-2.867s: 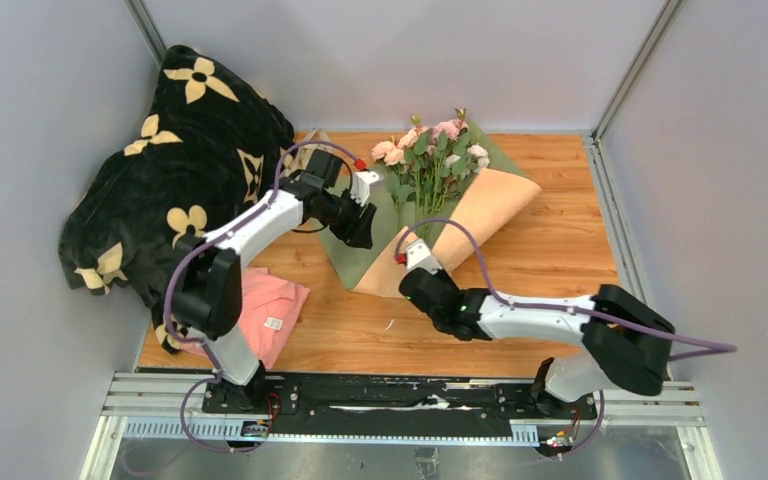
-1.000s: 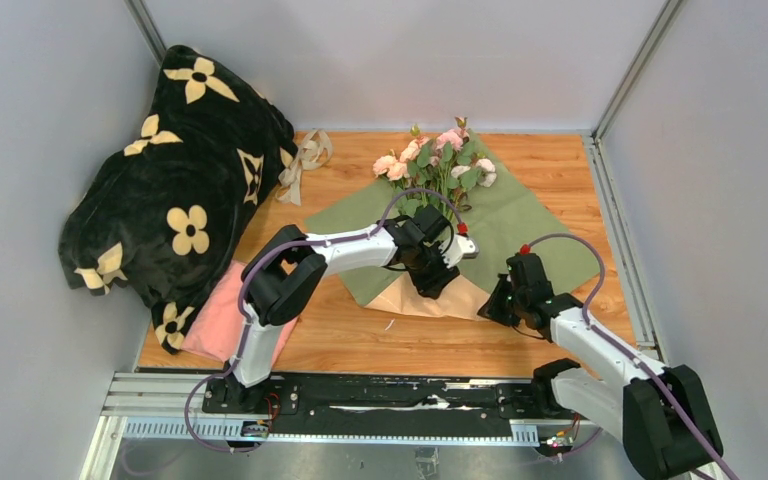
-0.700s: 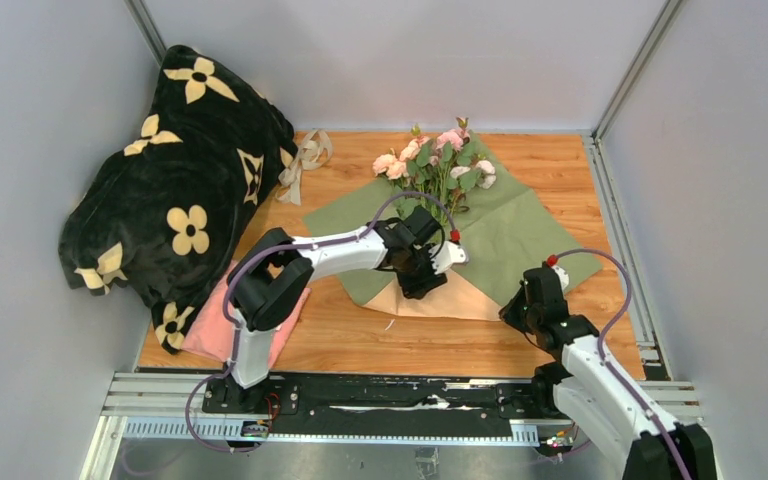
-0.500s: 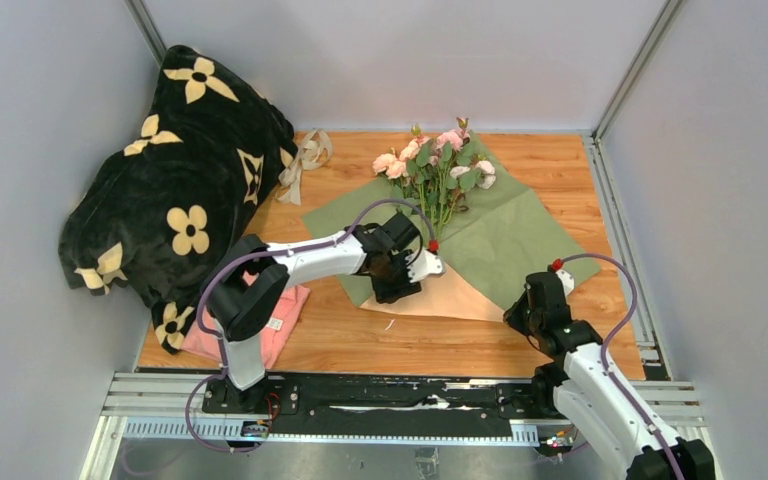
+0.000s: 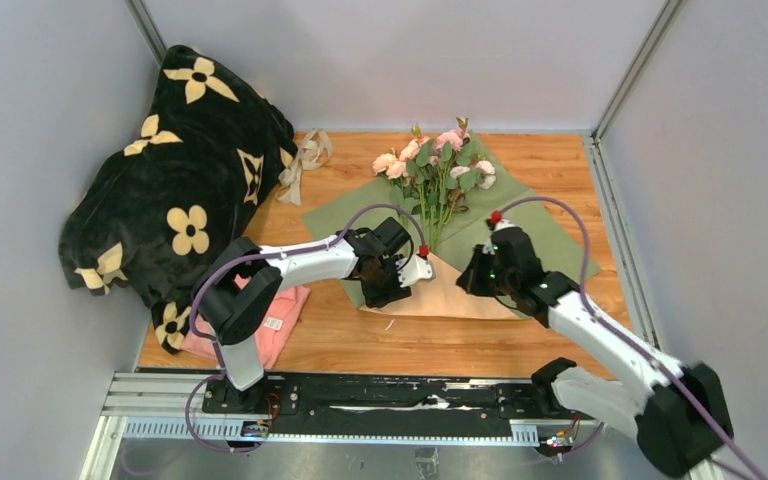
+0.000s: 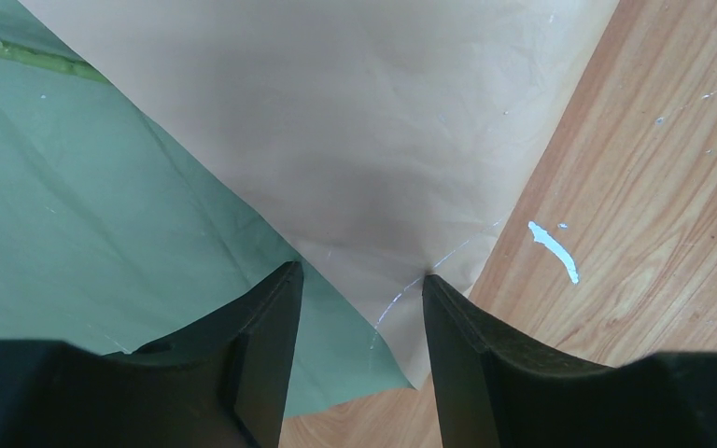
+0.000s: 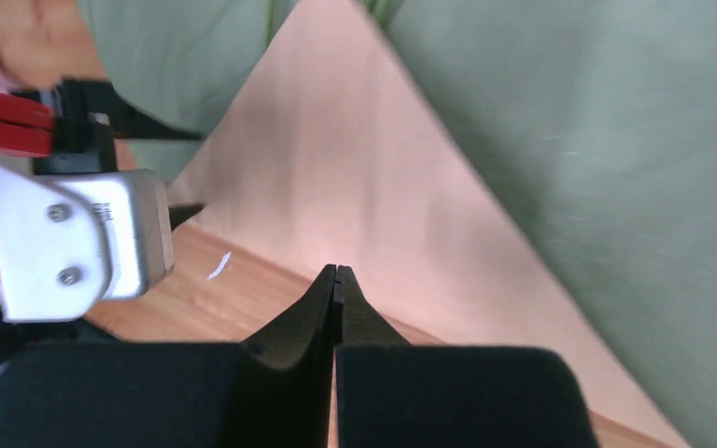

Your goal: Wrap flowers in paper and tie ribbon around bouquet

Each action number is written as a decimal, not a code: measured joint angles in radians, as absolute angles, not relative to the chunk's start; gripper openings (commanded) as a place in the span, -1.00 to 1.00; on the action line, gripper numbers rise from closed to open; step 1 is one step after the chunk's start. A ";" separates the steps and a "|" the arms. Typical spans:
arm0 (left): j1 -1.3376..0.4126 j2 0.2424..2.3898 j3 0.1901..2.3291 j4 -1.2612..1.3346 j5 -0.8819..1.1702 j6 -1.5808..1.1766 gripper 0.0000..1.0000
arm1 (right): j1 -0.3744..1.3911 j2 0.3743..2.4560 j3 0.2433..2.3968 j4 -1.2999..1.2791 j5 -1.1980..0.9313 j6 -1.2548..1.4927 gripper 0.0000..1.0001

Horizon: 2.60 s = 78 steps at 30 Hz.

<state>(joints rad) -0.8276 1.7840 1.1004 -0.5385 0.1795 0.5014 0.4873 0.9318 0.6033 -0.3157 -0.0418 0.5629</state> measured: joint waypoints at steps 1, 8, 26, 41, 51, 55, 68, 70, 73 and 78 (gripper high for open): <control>-0.828 1.783 1.100 -0.538 0.179 0.501 0.08 | 0.516 0.994 0.597 -0.247 -0.120 0.573 -1.00; -0.828 1.770 1.082 -0.519 0.178 0.501 0.08 | 0.572 1.293 0.516 -0.037 -0.364 0.631 -1.00; -0.932 1.660 1.172 -0.642 0.206 0.541 -0.93 | 0.471 1.285 0.447 -0.035 -0.373 0.654 -1.00; -1.004 1.836 1.155 -0.480 0.120 0.614 -1.00 | 0.440 1.290 0.437 -0.026 -0.403 0.655 -1.00; -1.007 1.679 0.951 -0.459 0.064 0.715 -1.00 | 0.423 1.281 0.427 -0.022 -0.409 0.654 -1.00; -0.976 1.673 0.946 -0.473 0.068 0.723 -1.00 | 0.422 1.280 0.427 -0.023 -0.408 0.651 -1.00; -0.897 1.570 0.842 -0.511 0.052 0.752 -1.00 | 0.410 1.264 0.427 -0.048 -0.393 0.635 -1.00; -0.885 1.562 0.842 -0.541 0.052 0.752 -1.00 | 0.410 1.265 0.429 -0.049 -0.393 0.635 -1.00; -0.867 1.550 0.859 -0.649 0.040 0.742 -1.00 | 0.410 1.265 0.429 -0.052 -0.392 0.631 -1.00; -0.861 1.544 1.065 -0.793 0.131 0.677 -1.00 | 0.410 1.267 0.434 -0.056 -0.392 0.626 -1.00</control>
<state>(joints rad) -0.8608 1.5440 1.0649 -0.7933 0.1314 0.6769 0.4095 1.2667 0.4335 -0.0563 -0.3920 0.6262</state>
